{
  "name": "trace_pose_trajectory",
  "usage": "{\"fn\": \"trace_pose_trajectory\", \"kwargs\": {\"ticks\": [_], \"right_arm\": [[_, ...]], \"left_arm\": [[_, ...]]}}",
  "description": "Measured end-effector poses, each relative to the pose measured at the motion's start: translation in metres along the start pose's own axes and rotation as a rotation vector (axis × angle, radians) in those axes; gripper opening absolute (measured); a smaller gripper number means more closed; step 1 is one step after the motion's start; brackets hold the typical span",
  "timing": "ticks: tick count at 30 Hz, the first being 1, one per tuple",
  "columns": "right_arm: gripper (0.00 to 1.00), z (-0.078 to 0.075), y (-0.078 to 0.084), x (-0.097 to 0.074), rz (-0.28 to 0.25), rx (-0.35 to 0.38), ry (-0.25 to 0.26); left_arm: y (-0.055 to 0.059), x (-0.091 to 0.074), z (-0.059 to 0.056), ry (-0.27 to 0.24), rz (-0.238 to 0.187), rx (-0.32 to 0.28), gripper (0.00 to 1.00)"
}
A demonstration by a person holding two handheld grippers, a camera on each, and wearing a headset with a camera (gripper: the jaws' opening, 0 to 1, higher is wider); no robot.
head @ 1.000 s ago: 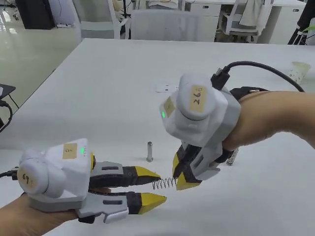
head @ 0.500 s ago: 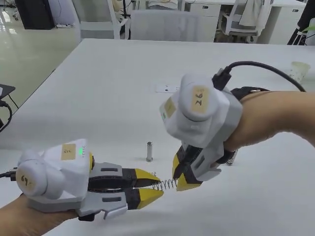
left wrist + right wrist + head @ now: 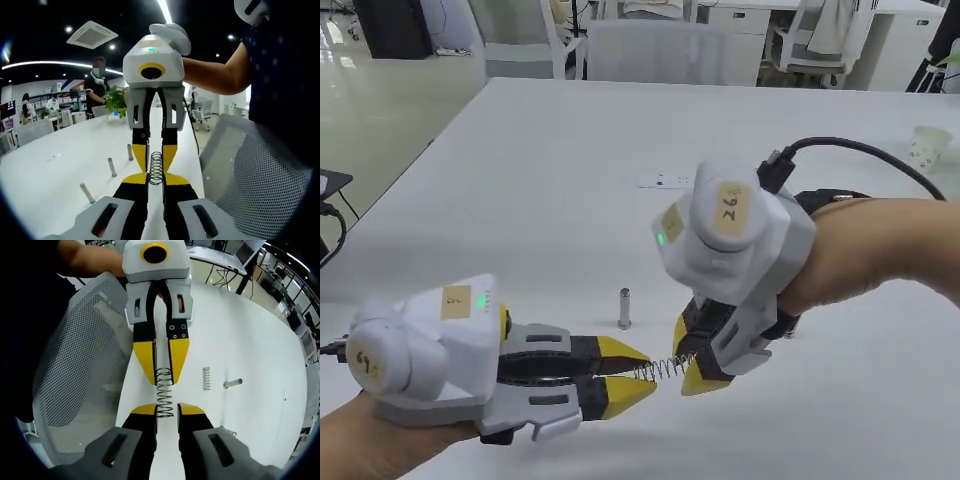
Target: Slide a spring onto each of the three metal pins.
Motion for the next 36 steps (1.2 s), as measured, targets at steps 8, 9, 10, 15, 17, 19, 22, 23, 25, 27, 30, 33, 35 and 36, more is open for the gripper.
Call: {"fn": "trace_pose_trajectory", "kwargs": {"ticks": [8,9,10,15,17,19,22,23,25,27,30,33,35,36], "right_arm": [[0.09,0.000,-0.001,0.001,-0.010,0.002,0.002],[0.09,0.000,-0.002,0.001,-0.011,0.002,0.003],[0.09,0.001,-0.002,0.000,-0.012,0.002,0.003],[0.09,0.002,-0.005,-0.003,-0.019,-0.002,0.007],[0.09,0.003,-0.008,-0.006,-0.027,-0.005,0.009],[0.09,0.003,-0.010,-0.008,-0.035,-0.004,0.009],[0.09,0.004,-0.014,-0.011,-0.045,-0.011,0.011],[0.09,0.004,-0.016,-0.012,-0.049,-0.012,0.011],[0.09,0.005,-0.018,-0.013,-0.058,-0.015,0.010],[0.09,0.005,-0.022,-0.014,-0.073,-0.014,0.006],[0.09,0.006,-0.027,-0.015,-0.090,-0.015,0.000],[0.09,0.007,-0.030,-0.015,-0.101,-0.019,-0.003],[0.09,0.007,-0.032,-0.015,-0.108,-0.018,-0.004],[0.09,0.007,-0.033,-0.015,-0.106,-0.017,-0.005]], "left_arm": [[-0.003,-0.001,0.001,-0.008,-0.013,-0.001,0.02],[-0.003,-0.001,0.001,-0.010,-0.012,0.000,0.02],[-0.002,-0.001,0.001,-0.009,-0.010,-0.001,0.02],[0.001,0.000,0.001,-0.004,0.005,0.000,0.02],[0.002,0.000,0.000,-0.002,0.011,0.001,0.02],[0.003,0.000,0.000,0.000,0.014,0.001,0.02],[0.003,0.000,-0.001,0.003,0.016,0.001,0.02],[0.003,0.000,-0.001,0.004,0.017,0.001,0.02],[0.004,0.000,-0.002,0.005,0.019,0.000,0.02],[0.004,-0.001,-0.002,0.006,0.021,0.000,0.02],[0.005,-0.001,-0.003,0.008,0.022,-0.001,0.02],[0.006,-0.001,-0.003,0.010,0.024,-0.002,0.02],[0.006,-0.001,-0.003,0.010,0.024,-0.004,0.02],[0.006,-0.001,-0.003,0.010,0.024,-0.004,0.02]]}}
Point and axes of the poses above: the centre of the closed fingertips' face, and the gripper's own axes: x roughly forward along the fingers, z roughly to its left, y roughly out of its underside, the point moved 5 cm from there along -x, roughly backward along the fingers
